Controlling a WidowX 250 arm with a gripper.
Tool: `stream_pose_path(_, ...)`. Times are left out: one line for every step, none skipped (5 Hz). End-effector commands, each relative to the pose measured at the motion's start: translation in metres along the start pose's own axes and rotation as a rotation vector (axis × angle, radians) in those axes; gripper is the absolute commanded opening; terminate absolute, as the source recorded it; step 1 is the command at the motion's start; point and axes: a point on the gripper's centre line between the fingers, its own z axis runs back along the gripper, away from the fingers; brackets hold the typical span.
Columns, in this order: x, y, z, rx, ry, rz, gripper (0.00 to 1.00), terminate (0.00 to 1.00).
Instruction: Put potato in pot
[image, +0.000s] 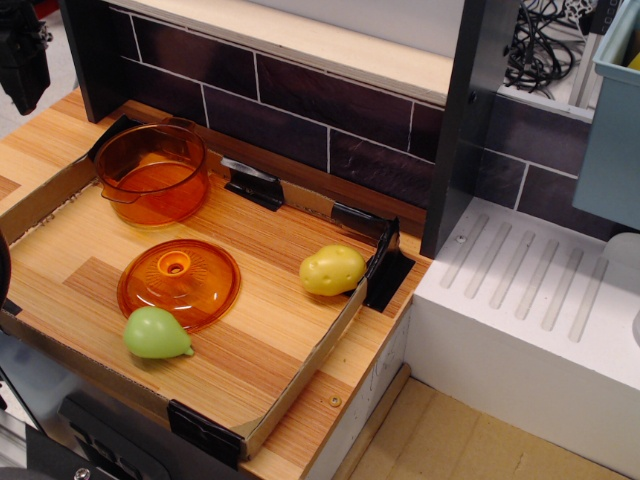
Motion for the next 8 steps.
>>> stream_pose_path(0.0, 0.0, 0.0, 0.0, 0.0, 0.0, 1.0, 0.0)
stream_pose_path(0.009, -0.024, -0.023, -0.048, -0.042, -0.176, 1.0, 0.0)
stream_pose_path(0.017, -0.046, -0.044, -0.019, -0.08, -0.321, 1.0, 0.0)
stream_pose_path(0.028, -0.078, -0.063, -0.067, -0.071, -0.524, 1.0, 0.0)
stream_pose_path(0.029, -0.105, -0.078, -0.097, -0.009, -0.68, 1.0, 0.0)
stream_pose_path(0.027, -0.128, -0.086, -0.123, -0.031, -0.791, 1.0, 0.0)
stream_pose_path(0.017, -0.146, -0.083, -0.185, -0.05, -0.85, 1.0, 0.0)
stream_pose_path(0.012, -0.157, -0.08, -0.262, -0.009, -0.862, 1.0, 0.0)
